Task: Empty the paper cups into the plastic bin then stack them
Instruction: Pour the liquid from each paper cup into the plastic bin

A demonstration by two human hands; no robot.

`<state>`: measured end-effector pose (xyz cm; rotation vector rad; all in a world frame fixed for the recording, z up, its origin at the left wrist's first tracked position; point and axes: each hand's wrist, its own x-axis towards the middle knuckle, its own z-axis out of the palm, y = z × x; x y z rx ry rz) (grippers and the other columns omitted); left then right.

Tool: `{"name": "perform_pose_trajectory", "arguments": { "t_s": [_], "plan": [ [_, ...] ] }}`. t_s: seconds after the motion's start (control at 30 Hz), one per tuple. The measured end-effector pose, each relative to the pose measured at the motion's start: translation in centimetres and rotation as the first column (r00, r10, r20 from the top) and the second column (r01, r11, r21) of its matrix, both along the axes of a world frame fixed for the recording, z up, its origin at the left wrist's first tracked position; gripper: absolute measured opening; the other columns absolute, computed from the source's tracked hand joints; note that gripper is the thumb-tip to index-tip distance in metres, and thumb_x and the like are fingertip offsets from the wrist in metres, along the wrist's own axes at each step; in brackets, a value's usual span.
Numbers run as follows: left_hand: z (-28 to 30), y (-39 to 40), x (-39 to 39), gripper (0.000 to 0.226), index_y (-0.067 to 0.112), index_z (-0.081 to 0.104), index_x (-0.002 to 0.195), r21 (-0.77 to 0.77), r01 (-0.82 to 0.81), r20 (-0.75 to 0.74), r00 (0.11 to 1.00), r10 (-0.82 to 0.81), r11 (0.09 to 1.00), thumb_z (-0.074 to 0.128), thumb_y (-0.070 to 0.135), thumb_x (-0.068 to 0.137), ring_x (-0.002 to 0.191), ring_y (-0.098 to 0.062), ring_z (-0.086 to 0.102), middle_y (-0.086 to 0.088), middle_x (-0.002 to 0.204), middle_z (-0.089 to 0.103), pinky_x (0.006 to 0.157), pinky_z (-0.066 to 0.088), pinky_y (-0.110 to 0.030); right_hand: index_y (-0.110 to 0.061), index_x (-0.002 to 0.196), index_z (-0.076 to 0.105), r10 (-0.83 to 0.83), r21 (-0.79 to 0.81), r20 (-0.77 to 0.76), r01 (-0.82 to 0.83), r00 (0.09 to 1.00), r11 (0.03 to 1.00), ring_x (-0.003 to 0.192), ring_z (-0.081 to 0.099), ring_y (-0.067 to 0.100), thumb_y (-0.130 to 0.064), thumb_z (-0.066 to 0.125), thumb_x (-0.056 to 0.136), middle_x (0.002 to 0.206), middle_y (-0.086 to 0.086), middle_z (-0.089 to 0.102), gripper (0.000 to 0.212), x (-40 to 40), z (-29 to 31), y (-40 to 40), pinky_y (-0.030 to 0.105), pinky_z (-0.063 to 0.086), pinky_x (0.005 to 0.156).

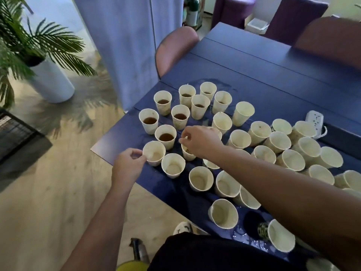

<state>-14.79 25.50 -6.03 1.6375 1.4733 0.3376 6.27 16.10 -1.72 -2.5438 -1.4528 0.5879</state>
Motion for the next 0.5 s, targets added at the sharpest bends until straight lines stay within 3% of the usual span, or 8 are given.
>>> {"name": "perform_pose_trajectory", "arguments": {
  "t_s": [0.07, 0.2, 0.27, 0.5],
  "plan": [
    [-0.5, 0.1, 0.0, 0.009, 0.029, 0.068, 0.091, -0.014, 0.017, -0.029, 0.999, -0.017, 1.0, 0.074, 0.032, 0.084, 0.088, -0.022, 0.069, 0.006, 0.093, 0.072, 0.085, 0.059, -0.049, -0.031, 0.104, 0.064, -0.02, -0.016, -0.029, 0.02, 0.999, 1.0, 0.091, 0.06, 0.018, -0.049, 0.05, 0.099, 0.102, -0.005, 0.067, 0.024, 0.0, -0.3, 0.7, 0.04, 0.052, 0.08],
    [-0.9, 0.2, -0.9, 0.036, 0.022, 0.067, 0.125, -0.011, 0.043, -0.092, 0.995, -0.044, 0.999, 0.07, 0.032, 0.091, 0.106, -0.02, 0.064, 0.005, 0.109, 0.068, 0.095, 0.052, -0.04, -0.025, 0.104, 0.063, -0.032, -0.038, 0.001, 0.032, 1.0, 0.999, 0.093, 0.06, 0.024, -0.044, 0.041, 0.103, 0.101, 0.001, 0.066, 0.029, -0.3, -0.7, 2.5, 0.048, 0.048, 0.09],
    [-1.0, 0.2, -1.2, 0.037, 0.021, 0.065, 0.129, 0.005, 0.042, -0.078, 0.996, -0.042, 0.999, 0.068, 0.029, 0.092, 0.106, -0.018, 0.062, 0.008, 0.106, 0.065, 0.094, 0.049, -0.036, -0.022, 0.106, 0.06, -0.015, -0.06, 0.016, 0.016, 1.0, 0.998, 0.093, 0.058, 0.027, -0.038, 0.038, 0.105, 0.102, 0.005, 0.064, 0.027, -0.2, -1.0, 3.5, 0.048, 0.044, 0.09],
    [-1.1, -1.4, -2.2, 0.04, 0.026, 0.057, 0.136, 0.02, 0.053, -0.053, 0.997, -0.052, 0.998, 0.063, 0.029, 0.096, 0.112, -0.015, 0.057, 0.005, 0.127, 0.06, 0.09, 0.041, -0.029, -0.014, 0.106, 0.06, 0.072, -0.142, 0.059, -0.063, 0.996, 0.988, 0.094, 0.059, 0.028, -0.019, 0.041, 0.105, 0.104, 0.008, 0.063, 0.02, -0.3, -2.0, 5.2, 0.048, 0.044, 0.09]
  ]
}}
